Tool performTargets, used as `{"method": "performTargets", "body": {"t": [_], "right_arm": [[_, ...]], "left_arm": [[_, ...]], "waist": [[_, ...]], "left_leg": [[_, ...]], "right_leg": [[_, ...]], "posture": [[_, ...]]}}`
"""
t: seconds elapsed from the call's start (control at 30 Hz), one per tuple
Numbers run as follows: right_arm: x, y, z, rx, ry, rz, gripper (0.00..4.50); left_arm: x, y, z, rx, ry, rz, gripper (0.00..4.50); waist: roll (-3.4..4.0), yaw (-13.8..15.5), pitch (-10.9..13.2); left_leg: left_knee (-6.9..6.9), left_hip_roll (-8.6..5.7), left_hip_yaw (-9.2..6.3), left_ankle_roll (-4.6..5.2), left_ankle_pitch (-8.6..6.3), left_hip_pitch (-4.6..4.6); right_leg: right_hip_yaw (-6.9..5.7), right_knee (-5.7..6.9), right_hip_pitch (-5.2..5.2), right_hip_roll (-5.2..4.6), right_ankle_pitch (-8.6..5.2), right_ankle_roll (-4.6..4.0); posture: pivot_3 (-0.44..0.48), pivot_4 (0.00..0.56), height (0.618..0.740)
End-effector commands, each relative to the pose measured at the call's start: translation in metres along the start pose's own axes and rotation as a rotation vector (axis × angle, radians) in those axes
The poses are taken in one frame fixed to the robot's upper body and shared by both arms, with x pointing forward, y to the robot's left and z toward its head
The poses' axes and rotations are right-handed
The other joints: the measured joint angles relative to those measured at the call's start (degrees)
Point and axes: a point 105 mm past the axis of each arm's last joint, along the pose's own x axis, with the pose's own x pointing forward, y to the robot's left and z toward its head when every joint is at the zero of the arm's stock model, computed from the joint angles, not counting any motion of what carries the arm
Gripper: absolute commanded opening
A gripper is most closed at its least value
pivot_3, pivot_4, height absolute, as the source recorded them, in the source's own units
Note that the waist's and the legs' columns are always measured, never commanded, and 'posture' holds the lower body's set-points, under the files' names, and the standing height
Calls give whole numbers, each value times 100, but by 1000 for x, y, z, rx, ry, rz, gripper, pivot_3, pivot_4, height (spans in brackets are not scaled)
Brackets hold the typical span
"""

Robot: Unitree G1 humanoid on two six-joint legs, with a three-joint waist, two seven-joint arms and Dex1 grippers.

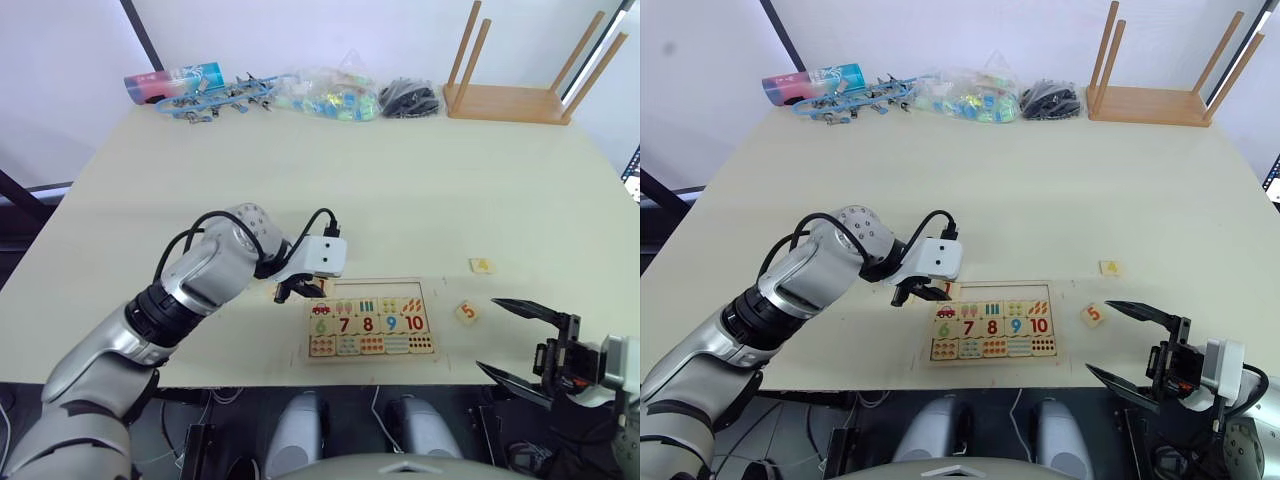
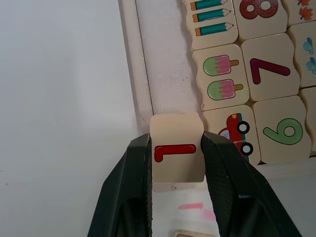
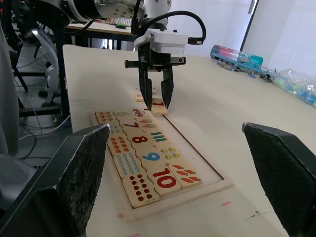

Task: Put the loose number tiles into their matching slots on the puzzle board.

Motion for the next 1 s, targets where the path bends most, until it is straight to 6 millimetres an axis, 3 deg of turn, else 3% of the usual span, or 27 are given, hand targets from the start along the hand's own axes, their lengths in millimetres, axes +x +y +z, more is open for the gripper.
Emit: {"method": "performTargets", "body": {"t": [0.03, 0.1, 0.2, 0.63, 1.0], "right_arm": [[-1, -2, 5, -36, -4, 5, 4500], [-1, -2, 5, -36, -4, 4, 4500], [-1, -2, 6, -35, -5, 4, 4500], [-1, -3, 5, -36, -4, 6, 4500], [0, -3, 6, -41, -8, 5, 4500]], "left_arm": [[-2, 1, 2, 11, 4, 13, 989], [-2, 1, 2, 4, 2, 15, 2026], [1, -1, 2, 23, 6, 24, 3105], [-7, 4, 9, -11, -53, 17, 3105], [-32, 34, 10, -102, -168, 40, 3105]], "waist": [[0, 1, 0], [0, 1, 0], [0, 1, 0], [0, 1, 0], [0, -2, 0]], "left_leg": [[0, 0, 0, 0, 0, 0], [0, 0, 0, 0, 0, 0], [0, 0, 0, 0, 0, 0], [0, 0, 0, 0, 0, 1], [1, -1, 0, 0, 0, 0]], "right_leg": [[0, 0, 0, 0, 0, 0], [0, 0, 0, 0, 0, 0], [0, 0, 0, 0, 0, 1], [0, 1, 0, 0, 0, 0], [-1, 2, 0, 0, 1, 2]], "posture": [[0, 150, 737], [0, 150, 737], [0, 150, 737], [0, 150, 737], [0, 150, 737]]}}
